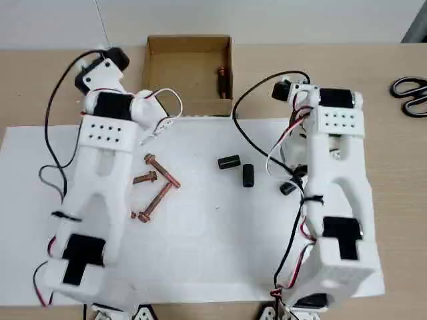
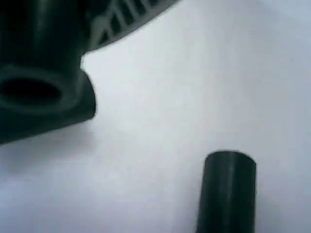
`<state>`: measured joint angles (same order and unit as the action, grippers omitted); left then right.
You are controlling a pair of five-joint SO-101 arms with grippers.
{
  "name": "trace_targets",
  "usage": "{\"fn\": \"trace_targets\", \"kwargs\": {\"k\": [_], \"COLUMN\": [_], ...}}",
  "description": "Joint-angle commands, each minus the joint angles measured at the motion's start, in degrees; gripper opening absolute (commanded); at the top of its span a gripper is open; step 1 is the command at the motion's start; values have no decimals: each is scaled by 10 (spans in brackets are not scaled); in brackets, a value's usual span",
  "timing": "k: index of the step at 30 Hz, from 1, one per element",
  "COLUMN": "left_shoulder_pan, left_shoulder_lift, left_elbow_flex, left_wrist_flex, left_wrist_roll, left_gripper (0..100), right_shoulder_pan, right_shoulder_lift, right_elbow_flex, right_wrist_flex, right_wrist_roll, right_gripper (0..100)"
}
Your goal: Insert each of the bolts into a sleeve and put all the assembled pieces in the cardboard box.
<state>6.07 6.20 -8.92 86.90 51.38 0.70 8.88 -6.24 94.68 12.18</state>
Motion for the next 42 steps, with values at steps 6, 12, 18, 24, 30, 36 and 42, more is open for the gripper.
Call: {"fn": "trace_targets", "kwargs": {"k": [6,12,18,24,30,36,42], "left_shoulder_pan": [-4,-4,-4,-4,-4,-4,-4], "left_shoulder_lift": [40,83,124,130,130,131,137], "left_elbow_flex": [-25,-22,-25,-26,-23,-22,-22], "left_wrist_flex": [19,24,34,25,18,3,-23], "left_wrist_roll": [26,27,44,43,29,28,28], "left_gripper": [7,7,7,9,80,100,100], "right_shoulder_pan": [7,7,7,7,7,7,7], "right_shoulder_lift": [-160,-247,-302,-311,-311,-311,-310], "right_elbow_flex": [172,295,358,359,359,359,359], "right_wrist_flex": [-71,-118,-148,-146,-146,-146,-146], "right_wrist_roll": [-4,-4,-4,-4,-4,-4,-3], "right_gripper": [7,6,4,4,4,4,4]}}
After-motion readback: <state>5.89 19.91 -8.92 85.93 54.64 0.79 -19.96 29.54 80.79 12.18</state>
